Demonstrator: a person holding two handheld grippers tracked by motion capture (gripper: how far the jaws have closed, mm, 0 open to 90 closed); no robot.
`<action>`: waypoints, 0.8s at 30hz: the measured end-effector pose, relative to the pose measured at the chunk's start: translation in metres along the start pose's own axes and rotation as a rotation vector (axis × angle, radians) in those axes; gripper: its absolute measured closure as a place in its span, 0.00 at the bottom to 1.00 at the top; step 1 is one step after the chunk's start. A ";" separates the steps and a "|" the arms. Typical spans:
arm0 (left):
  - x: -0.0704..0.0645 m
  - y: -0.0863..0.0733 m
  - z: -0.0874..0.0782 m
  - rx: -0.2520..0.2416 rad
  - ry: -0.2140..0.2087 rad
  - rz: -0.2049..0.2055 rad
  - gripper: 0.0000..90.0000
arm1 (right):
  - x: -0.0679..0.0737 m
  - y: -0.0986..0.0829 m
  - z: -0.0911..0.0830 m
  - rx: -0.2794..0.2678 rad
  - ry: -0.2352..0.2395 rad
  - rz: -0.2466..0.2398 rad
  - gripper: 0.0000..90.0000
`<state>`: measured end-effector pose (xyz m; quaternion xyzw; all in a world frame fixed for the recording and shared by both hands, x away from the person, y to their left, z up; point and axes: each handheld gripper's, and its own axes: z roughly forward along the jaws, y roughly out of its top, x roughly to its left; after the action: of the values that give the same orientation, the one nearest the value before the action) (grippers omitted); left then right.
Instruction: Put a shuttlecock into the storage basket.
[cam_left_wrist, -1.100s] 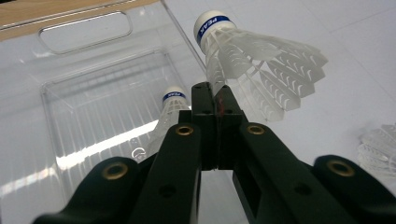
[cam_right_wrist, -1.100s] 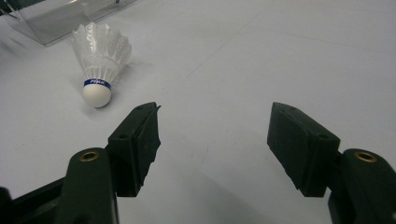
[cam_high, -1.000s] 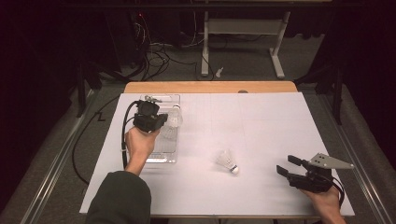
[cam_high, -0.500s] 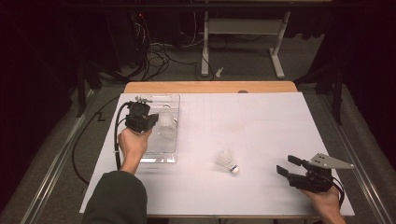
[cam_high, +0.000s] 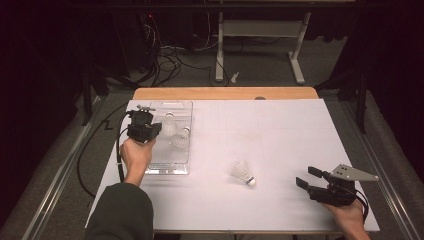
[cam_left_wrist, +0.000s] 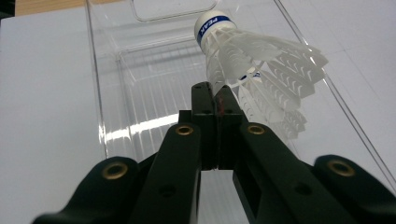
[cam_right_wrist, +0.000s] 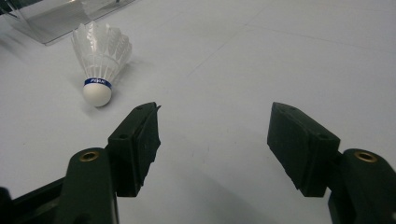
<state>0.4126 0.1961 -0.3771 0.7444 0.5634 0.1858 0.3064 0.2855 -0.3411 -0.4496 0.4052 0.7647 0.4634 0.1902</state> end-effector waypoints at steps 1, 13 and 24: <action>0.001 0.000 0.000 0.001 0.001 -0.003 1.00 | 0.000 0.000 0.000 0.000 0.000 0.001 0.38; 0.009 -0.003 0.007 0.021 0.030 -0.023 1.00 | 0.000 0.000 0.000 -0.001 0.001 0.004 0.38; 0.011 -0.003 0.012 0.034 0.042 -0.031 1.00 | 0.000 0.000 0.000 -0.002 0.001 0.003 0.38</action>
<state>0.4215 0.2045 -0.3885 0.7367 0.5841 0.1871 0.2849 0.2854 -0.3414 -0.4495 0.4058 0.7639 0.4646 0.1895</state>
